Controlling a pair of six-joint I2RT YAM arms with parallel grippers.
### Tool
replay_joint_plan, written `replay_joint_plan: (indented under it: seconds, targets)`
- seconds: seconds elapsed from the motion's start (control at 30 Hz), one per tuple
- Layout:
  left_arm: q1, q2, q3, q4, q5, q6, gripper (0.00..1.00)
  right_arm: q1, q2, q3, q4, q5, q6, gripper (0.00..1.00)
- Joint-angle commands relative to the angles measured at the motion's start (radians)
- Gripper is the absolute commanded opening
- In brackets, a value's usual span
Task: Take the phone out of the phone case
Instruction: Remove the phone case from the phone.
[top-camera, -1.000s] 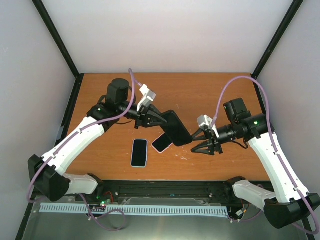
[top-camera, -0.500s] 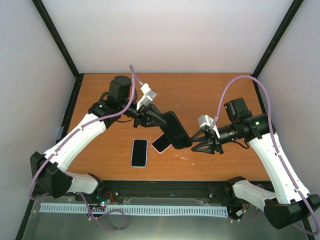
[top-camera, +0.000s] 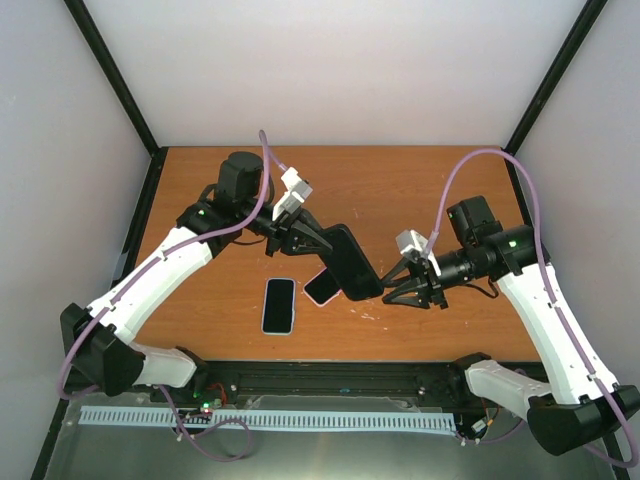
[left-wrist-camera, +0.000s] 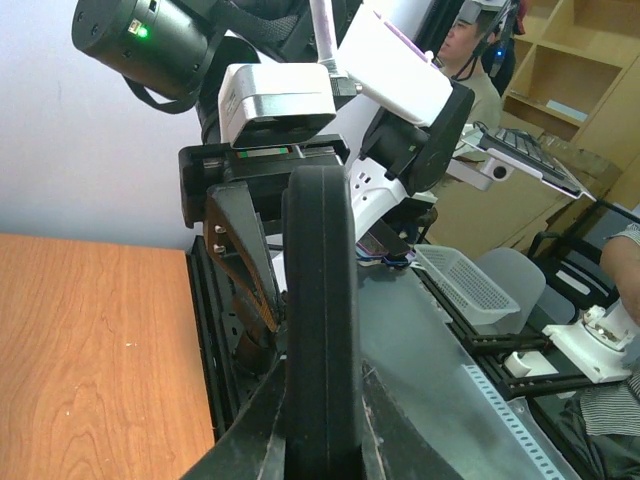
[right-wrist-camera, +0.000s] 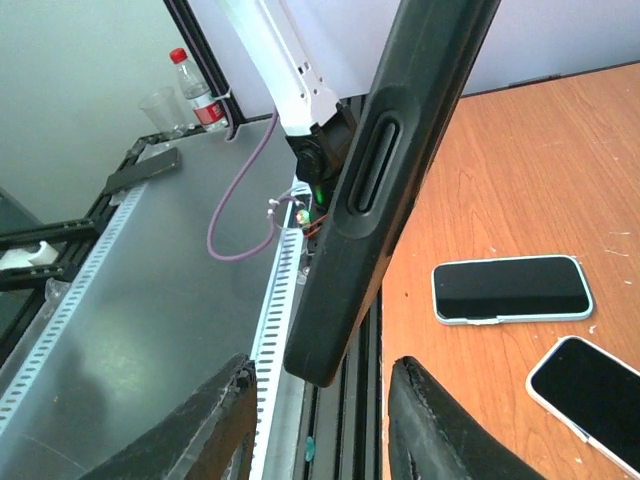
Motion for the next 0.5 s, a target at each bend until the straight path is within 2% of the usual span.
replay_joint_plan:
  seconds: [0.0,0.17,0.47]
  targets:
    - [0.009,-0.014,0.028,0.041,0.053,0.007,0.0,0.003,0.011,0.024,-0.016,-0.055,-0.018,0.39]
    - [0.009,0.001,0.022,0.045,0.054,0.006,0.0,0.004,0.029,0.009,0.058,-0.076,0.063,0.39]
    - [0.009,0.029,0.011,0.06,0.109,-0.001,0.0,0.009,0.024,0.02,0.048,-0.086,0.043,0.21]
